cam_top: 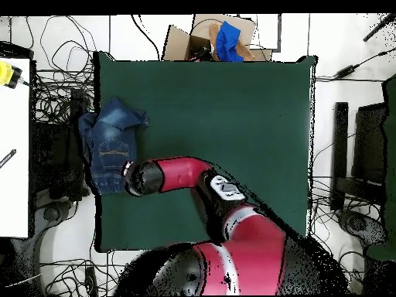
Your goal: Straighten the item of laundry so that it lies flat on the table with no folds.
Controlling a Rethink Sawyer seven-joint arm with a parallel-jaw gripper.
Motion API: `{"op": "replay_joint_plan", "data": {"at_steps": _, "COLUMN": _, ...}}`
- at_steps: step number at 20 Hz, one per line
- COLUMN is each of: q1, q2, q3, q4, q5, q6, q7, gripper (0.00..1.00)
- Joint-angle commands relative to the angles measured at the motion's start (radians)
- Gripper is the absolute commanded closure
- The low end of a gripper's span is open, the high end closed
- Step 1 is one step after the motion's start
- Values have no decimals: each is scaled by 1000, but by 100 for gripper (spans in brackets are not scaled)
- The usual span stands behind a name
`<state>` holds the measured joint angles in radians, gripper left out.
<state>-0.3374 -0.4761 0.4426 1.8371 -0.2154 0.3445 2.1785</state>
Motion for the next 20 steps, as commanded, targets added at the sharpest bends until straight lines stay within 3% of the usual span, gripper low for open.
{"op": "replay_joint_plan", "data": {"at_steps": 1, "q1": -210, "q2": -38, "q3": 156, "q4": 79, "q5": -41, "q6": 113, "q7": -161, "gripper": 100}}
{"op": "replay_joint_plan", "data": {"at_steps": 11, "q1": -387, "q2": 15, "q3": 219, "q4": 33, "q5": -127, "q6": 231, "q7": -271, "gripper": 100}}
{"op": "replay_joint_plan", "data": {"at_steps": 20, "q1": -493, "q2": 54, "q3": 273, "q4": -3, "q5": -193, "q6": 333, "q7": -323, "gripper": 100}}
